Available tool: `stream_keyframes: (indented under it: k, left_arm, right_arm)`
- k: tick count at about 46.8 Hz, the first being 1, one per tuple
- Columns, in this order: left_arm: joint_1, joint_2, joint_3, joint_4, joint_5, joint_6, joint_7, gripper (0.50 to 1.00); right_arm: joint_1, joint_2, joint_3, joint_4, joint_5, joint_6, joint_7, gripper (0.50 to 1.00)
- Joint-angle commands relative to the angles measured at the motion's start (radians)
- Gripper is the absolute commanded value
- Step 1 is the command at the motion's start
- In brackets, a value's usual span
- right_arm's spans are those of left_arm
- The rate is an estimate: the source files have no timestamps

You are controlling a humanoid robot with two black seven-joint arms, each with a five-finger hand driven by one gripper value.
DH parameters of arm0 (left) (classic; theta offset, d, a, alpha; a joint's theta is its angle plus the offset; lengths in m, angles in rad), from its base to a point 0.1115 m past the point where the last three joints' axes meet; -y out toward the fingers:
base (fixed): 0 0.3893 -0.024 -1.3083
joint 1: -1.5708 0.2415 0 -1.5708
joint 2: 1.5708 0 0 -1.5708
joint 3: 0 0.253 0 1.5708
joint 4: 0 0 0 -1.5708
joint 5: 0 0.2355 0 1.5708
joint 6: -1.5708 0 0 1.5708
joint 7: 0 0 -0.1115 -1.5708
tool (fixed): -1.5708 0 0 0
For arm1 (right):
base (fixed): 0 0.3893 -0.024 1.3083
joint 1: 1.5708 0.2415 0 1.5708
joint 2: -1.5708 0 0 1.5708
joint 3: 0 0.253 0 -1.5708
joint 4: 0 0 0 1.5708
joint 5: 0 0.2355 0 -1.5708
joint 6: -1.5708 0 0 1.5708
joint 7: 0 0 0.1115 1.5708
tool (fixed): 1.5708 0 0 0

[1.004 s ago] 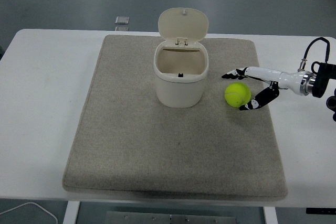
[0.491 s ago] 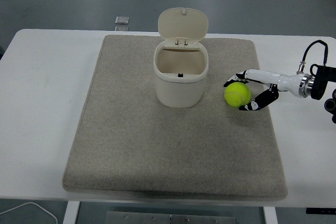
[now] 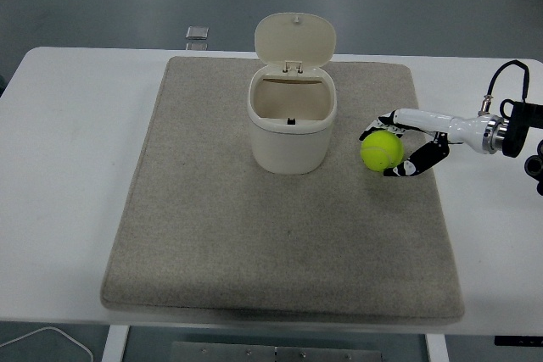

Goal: Pick up the tennis ball and place it in the box.

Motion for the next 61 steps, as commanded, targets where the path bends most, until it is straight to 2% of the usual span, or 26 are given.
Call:
stream_keyframes:
  k: [1,8,16,19,24,29,36,46,61]
  left_arm:
    - [0.000,0.000,0.000,0.000,0.000,0.000,0.000,0.992]
    - [0.000,0.000,0.000,0.000,0.000,0.000,0.000,0.992]
    - [0.000,0.000,0.000,0.000,0.000,0.000,0.000,0.992]
    - [0.000,0.000,0.000,0.000,0.000,0.000,0.000,0.992]
    - [0.000,0.000,0.000,0.000,0.000,0.000,0.000,0.992]
    - [0.000,0.000,0.000,0.000,0.000,0.000,0.000,0.992]
    - [0.000,0.000,0.000,0.000,0.000,0.000,0.000,0.992]
    - [0.000,0.000,0.000,0.000,0.000,0.000,0.000,0.992]
    - [0.000,0.000,0.000,0.000,0.000,0.000,0.000,0.992]
  right_arm:
    - [0.026,-0.016,0.003,0.007,0.012,0.003,0.021,0.500]
    - [0.072,-0.081,0.006,0.041,0.035,0.017,0.101,0.500]
    - [0.133,-0.144,0.015,0.090,0.101,0.087,0.160,0.500]
    - [0.161,-0.162,0.015,0.111,0.132,0.121,0.164,0.500]
    - [0.197,-0.162,0.017,0.120,0.145,0.132,0.164,0.500]
    - [0.211,-0.142,0.018,0.120,0.147,0.132,0.164,0.500]
    - [0.220,-0.064,0.020,0.120,0.152,0.115,0.162,0.500]
    - [0.250,0.003,0.020,0.119,0.153,0.091,0.159,0.500]
    - [0.247,0.117,0.017,0.064,0.152,0.049,0.059,0.500]
